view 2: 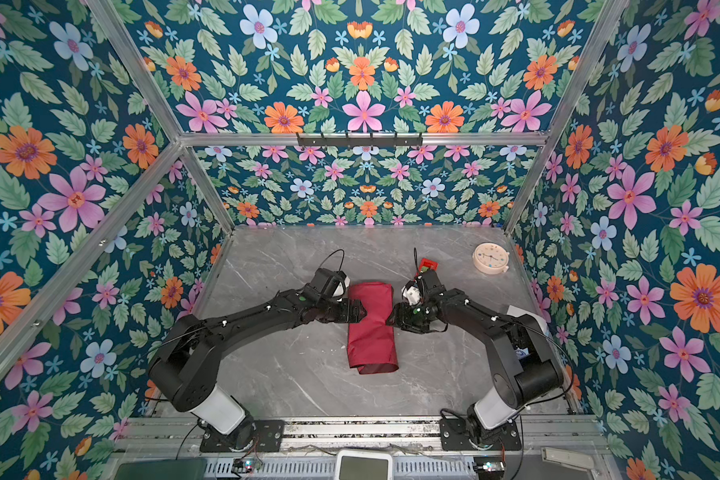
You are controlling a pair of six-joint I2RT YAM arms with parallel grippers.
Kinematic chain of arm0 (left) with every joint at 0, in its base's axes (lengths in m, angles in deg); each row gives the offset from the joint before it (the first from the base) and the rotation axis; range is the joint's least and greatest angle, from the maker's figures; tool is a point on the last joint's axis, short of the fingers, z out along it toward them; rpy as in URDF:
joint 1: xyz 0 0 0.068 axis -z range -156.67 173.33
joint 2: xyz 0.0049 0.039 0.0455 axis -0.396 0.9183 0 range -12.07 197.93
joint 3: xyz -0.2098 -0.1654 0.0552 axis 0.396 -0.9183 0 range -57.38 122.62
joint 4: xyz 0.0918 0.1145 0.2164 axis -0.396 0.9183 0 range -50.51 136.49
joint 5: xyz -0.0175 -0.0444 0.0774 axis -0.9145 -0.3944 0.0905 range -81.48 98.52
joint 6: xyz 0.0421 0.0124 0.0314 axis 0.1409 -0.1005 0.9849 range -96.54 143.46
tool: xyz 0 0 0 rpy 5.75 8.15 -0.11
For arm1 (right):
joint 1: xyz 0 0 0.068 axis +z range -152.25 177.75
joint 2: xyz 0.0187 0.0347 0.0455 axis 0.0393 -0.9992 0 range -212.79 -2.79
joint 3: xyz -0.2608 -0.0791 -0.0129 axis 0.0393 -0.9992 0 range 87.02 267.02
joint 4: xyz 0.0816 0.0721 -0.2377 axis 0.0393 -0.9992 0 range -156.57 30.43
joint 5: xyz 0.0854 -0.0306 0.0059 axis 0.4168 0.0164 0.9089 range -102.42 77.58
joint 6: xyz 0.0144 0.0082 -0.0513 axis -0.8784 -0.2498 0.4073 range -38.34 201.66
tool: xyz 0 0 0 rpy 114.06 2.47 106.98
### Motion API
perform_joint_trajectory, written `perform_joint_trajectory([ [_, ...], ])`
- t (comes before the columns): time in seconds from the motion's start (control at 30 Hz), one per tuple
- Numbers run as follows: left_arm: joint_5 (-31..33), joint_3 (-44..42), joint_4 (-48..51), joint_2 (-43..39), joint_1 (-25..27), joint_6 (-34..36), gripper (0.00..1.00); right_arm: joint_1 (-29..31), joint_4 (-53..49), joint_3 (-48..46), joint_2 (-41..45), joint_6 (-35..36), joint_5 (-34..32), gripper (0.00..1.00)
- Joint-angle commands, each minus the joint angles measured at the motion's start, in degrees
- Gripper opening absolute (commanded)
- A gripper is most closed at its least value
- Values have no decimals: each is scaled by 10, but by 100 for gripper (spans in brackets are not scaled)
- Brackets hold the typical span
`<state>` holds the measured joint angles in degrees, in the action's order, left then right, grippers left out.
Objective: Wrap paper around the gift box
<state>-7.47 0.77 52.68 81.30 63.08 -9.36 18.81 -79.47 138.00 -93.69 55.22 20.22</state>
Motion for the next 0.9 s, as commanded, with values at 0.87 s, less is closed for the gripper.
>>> perform_joint_trajectory([
  [0.87,12,-12,15,31,-6,1,87,1,-45,110,-71,24,-32,58],
])
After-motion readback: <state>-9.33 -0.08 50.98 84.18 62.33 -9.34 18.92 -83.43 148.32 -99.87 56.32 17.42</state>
